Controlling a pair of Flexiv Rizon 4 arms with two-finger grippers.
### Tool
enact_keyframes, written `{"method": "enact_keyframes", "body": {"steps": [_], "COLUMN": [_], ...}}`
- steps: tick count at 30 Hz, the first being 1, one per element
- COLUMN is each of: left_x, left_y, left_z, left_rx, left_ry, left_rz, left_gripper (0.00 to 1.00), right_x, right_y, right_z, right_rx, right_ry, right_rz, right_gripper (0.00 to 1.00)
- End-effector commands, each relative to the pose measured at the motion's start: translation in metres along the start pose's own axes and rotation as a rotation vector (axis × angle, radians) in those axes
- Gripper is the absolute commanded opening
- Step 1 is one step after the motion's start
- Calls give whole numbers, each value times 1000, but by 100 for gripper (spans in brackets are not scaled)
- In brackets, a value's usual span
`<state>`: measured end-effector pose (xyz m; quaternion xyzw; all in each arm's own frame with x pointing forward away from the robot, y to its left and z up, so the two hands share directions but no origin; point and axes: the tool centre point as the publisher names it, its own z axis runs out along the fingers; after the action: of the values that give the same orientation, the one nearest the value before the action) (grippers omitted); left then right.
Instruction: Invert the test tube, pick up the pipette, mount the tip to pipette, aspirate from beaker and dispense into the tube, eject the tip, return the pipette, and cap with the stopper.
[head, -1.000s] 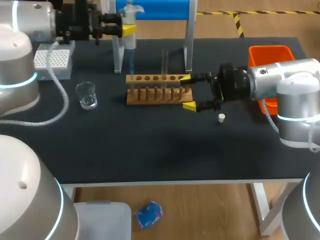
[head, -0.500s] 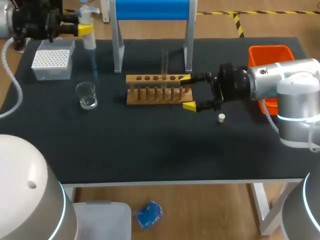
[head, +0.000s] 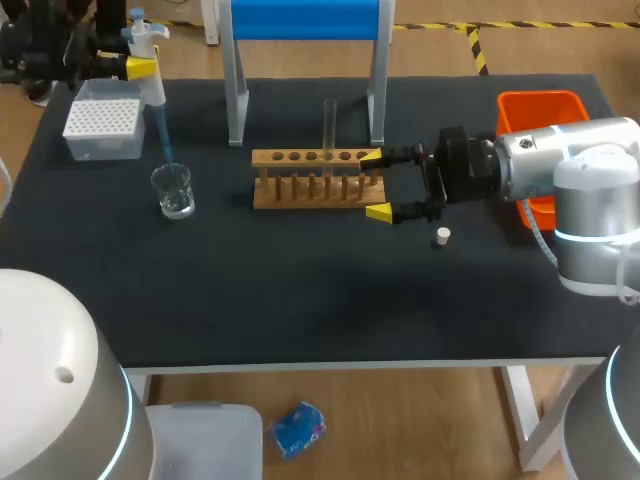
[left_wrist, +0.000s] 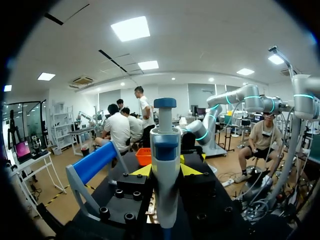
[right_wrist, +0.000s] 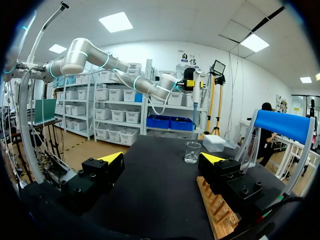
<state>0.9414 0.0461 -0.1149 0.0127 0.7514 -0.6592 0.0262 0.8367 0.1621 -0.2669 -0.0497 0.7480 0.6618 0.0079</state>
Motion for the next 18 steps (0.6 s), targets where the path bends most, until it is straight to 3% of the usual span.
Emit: {"method": "enact_keyframes", "body": {"steps": [1, 18], "left_x": [-4, -4], "left_y": [2, 2], "left_z": [0, 0], "left_rx": [-7, -6], "left_ry": [12, 13], "left_rz": [8, 16], "left_gripper": [0, 0], "right_x": [1, 1], "right_y": [0, 0], "right_z": [0, 0], "right_rx": [2, 2], "right_ry": [-3, -3], "right_rz": [0, 0], "right_gripper": [100, 100]}}
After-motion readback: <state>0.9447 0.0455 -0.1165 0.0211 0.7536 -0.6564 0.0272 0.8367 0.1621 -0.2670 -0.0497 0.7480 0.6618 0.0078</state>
